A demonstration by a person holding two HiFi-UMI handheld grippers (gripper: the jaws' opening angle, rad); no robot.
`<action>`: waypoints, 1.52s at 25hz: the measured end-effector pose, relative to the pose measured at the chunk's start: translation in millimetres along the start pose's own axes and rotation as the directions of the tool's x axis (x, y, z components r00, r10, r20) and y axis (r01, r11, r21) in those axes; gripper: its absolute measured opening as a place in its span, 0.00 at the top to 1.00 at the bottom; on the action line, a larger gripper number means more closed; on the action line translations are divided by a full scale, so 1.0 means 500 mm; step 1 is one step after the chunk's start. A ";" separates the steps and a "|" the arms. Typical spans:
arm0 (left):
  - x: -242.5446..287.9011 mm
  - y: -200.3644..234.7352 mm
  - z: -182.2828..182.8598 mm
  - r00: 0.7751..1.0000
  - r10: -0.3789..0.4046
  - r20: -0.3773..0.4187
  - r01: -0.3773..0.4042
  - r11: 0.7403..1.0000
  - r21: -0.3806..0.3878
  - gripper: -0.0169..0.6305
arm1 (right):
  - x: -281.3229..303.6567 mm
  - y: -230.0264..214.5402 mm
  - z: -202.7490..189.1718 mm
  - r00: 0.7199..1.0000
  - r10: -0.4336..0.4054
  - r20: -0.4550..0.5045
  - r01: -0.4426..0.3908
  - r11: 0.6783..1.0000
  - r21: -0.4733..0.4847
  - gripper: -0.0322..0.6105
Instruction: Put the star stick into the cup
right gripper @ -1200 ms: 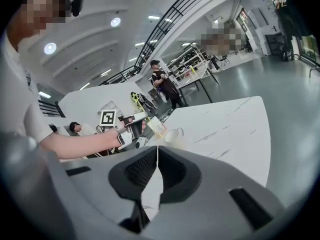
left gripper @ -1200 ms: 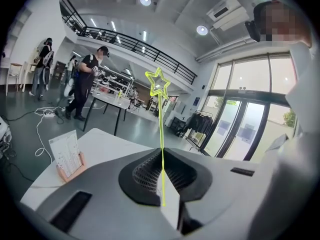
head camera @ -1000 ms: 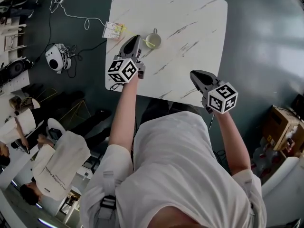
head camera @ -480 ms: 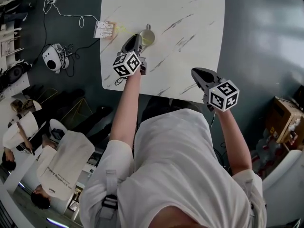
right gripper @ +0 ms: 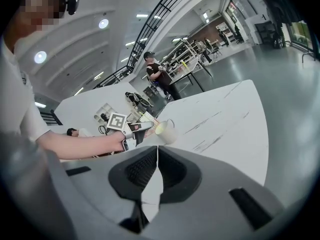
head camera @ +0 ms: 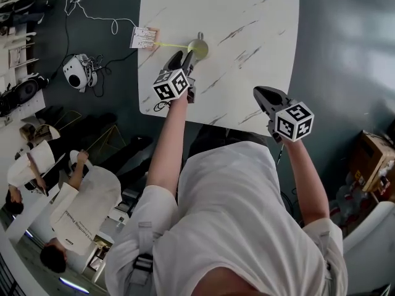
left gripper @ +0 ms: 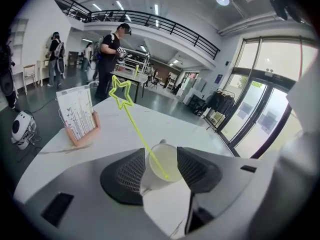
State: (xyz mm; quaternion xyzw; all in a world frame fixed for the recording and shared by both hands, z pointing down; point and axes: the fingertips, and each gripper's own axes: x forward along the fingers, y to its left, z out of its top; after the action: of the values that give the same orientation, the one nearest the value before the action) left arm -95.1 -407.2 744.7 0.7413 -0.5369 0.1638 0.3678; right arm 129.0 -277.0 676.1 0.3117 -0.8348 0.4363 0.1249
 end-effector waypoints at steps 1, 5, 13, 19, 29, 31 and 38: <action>-0.006 -0.001 -0.001 1.000 0.001 0.000 -0.001 1.000 -0.003 0.67 | 0.002 0.003 0.001 1.000 0.003 0.000 -0.003 1.000 -0.004 0.91; -0.036 -0.013 -0.002 1.000 -0.015 0.010 0.015 1.000 -0.013 0.67 | 0.009 0.019 0.004 1.000 0.013 0.001 -0.013 1.000 -0.021 0.91; -0.131 -0.072 0.014 0.994 -0.091 0.061 0.086 0.992 0.088 0.86 | 0.014 0.071 -0.011 1.000 0.007 -0.005 -0.008 0.998 -0.064 0.91; -0.271 -0.105 0.025 0.983 -0.126 0.133 0.105 0.982 0.155 0.94 | 0.010 0.132 -0.052 0.998 -0.032 -0.047 0.027 0.993 -0.115 0.91; -0.531 -0.060 0.000 0.949 -0.183 0.257 0.154 0.980 0.129 0.95 | -0.009 0.301 -0.115 0.997 -0.072 -0.001 0.070 0.975 -0.209 0.91; -0.582 -0.057 -0.006 0.939 -0.209 0.274 0.179 0.975 0.128 0.95 | -0.013 0.333 -0.127 0.997 -0.078 0.012 0.079 0.969 -0.232 0.91; -0.753 -0.052 -0.051 0.900 -0.312 0.304 0.265 0.946 0.186 0.95 | -0.041 0.412 -0.168 0.988 -0.123 0.098 0.145 0.954 -0.262 0.91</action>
State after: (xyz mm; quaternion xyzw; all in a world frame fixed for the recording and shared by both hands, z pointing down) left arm -206.4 -130.7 512.1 0.8537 -0.4618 0.0185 0.2401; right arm 10.0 -113.1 581.8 0.3650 -0.8675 0.2967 0.1617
